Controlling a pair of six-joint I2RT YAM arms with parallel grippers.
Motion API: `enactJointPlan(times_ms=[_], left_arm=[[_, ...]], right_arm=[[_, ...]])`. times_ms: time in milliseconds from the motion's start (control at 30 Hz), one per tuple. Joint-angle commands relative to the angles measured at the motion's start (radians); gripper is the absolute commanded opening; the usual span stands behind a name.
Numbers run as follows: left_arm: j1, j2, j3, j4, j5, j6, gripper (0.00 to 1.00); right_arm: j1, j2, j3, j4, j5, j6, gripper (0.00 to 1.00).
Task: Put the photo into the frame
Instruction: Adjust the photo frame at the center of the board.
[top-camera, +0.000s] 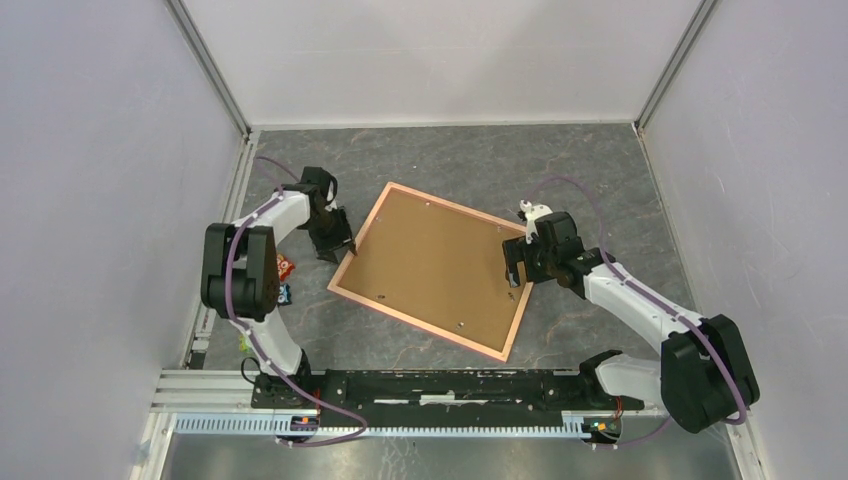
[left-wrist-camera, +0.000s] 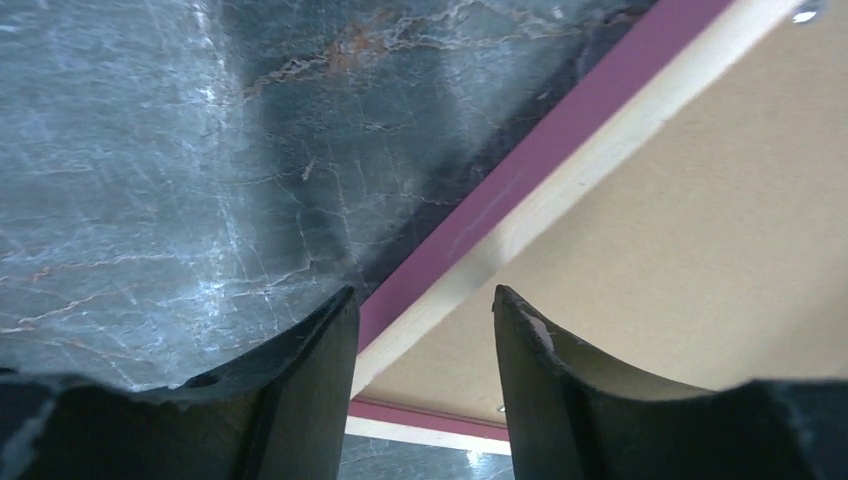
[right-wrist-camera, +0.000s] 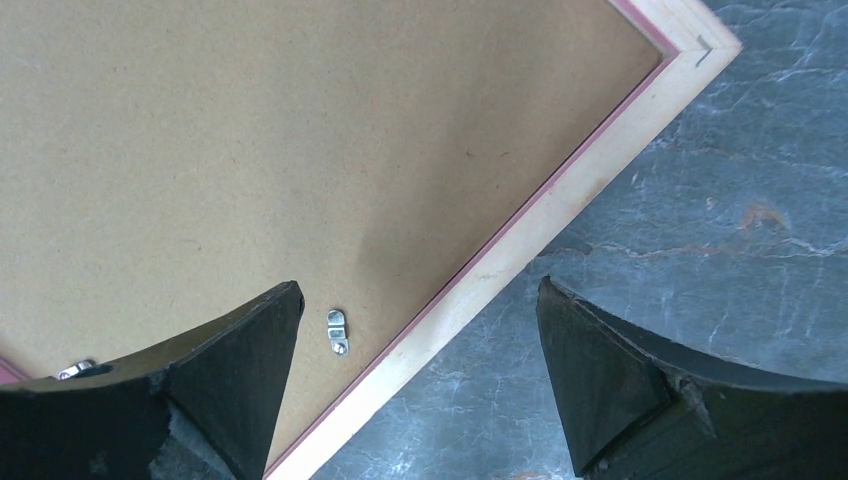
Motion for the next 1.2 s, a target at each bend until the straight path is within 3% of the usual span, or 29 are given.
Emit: enactJointPlan(times_ms=[0,300,467,700,1167], left_arm=[[-0.011,0.025,0.011,0.001,0.011,-0.028,0.57],[-0.025,-0.045,-0.111,-0.011,-0.066,-0.024,0.19],[-0.024,-0.110,-0.182,-0.009,-0.066,-0.048,0.04],[-0.024,-0.121,-0.184,-0.025,-0.075,0.013,0.02],[-0.093,-0.222,-0.230,-0.022,-0.063,0.158,0.02]], right_arm=[[0.003,-0.026,-0.025,0.025,-0.033,0.014,0.93],[0.003,0.016,-0.011,0.039,-0.053,0.017,0.91],[0.002,0.011,-0.004,0.034,-0.034,0.012,0.91],[-0.020,0.037,0.026,0.034,0.062,0.006,0.92],[-0.080,0.331,0.352,0.050,0.041,-0.063,0.89]])
